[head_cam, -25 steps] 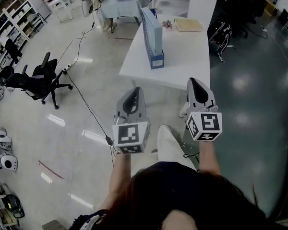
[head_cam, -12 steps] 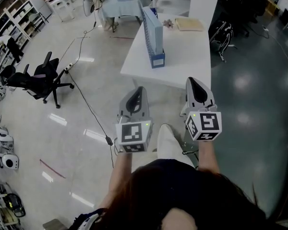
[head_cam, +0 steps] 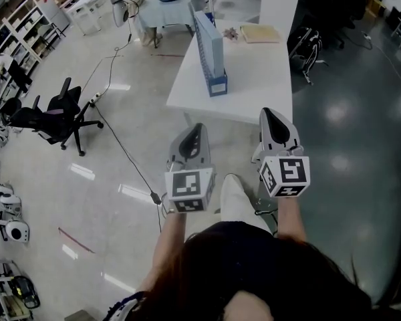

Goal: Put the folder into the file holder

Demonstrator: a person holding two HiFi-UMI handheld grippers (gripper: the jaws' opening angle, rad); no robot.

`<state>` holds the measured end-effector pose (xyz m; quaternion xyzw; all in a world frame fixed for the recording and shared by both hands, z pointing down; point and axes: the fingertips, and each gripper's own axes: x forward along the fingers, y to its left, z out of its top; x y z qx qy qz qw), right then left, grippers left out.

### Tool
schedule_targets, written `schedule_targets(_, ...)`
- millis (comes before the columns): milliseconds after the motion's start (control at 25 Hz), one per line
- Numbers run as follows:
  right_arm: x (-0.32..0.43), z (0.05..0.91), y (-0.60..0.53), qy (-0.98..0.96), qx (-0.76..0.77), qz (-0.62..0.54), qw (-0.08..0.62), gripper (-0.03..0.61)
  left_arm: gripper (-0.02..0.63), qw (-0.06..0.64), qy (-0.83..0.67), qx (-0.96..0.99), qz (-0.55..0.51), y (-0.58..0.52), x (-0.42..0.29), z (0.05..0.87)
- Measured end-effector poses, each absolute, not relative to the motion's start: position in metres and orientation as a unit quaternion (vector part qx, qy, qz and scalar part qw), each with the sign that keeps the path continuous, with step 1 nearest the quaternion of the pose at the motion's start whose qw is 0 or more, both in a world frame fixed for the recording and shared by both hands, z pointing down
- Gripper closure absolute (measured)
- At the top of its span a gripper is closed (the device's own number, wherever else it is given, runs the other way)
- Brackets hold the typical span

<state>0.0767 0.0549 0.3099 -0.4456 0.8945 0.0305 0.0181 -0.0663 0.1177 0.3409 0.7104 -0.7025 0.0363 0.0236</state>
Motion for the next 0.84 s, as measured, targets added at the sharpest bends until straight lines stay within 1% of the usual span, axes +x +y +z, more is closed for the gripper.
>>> schedule_targets(840,0.079,0.298,0.056,0.891,-0.453,0.026,0.029,0.578,0.607,0.034,-0.700,0.712,0.030,0.120,-0.069,0.335)
